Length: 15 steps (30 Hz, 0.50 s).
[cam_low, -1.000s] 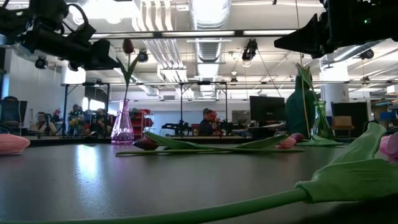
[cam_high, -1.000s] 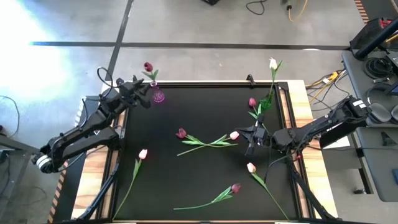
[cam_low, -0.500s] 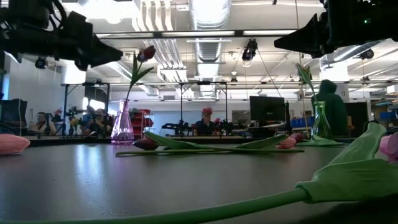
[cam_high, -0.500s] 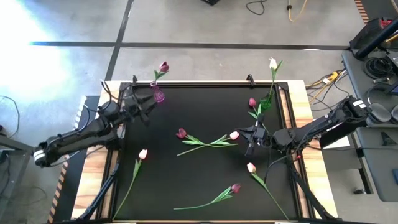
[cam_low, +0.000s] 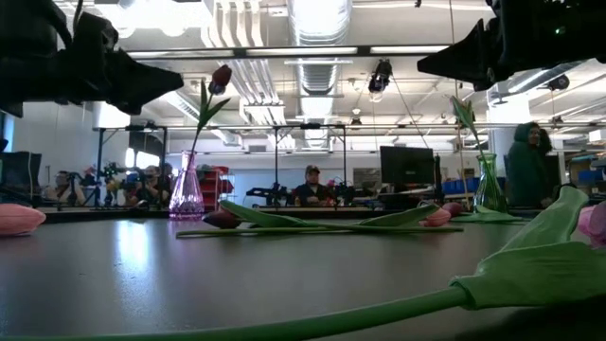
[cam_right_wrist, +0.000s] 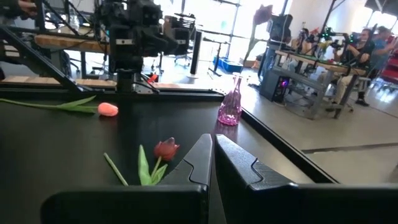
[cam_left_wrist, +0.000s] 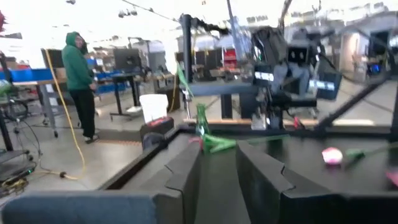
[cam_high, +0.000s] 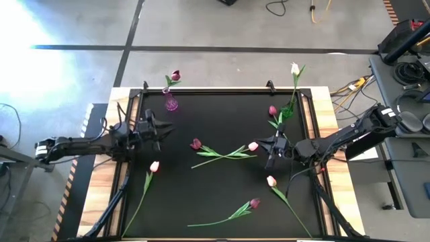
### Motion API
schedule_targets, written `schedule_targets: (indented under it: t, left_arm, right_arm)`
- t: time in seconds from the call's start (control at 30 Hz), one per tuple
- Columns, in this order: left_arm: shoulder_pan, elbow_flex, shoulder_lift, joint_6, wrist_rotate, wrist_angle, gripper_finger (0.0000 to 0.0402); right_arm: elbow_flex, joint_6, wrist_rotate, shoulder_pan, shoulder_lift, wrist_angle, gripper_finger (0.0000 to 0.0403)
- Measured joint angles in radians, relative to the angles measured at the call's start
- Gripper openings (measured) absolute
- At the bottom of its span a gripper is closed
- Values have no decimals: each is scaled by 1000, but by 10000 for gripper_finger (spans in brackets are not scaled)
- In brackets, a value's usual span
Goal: Sort flowers into vase by color
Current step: Put the red flower into the violet vase
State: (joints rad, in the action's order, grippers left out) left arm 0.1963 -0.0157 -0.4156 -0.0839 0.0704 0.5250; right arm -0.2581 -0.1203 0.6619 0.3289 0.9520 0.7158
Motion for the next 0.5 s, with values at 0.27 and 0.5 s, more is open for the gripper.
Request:
schedule_targets:
  t: [0.27,0.5]
  left_arm:
    - [-20,0,-51,-21,-1,9,43]
    - [-35,5,-127,14,-3,100,15]
  right_arm:
    - [-58,-26,-39,0,25,-19,12]
    - [-177,-24,-41,0,140,-146,12]
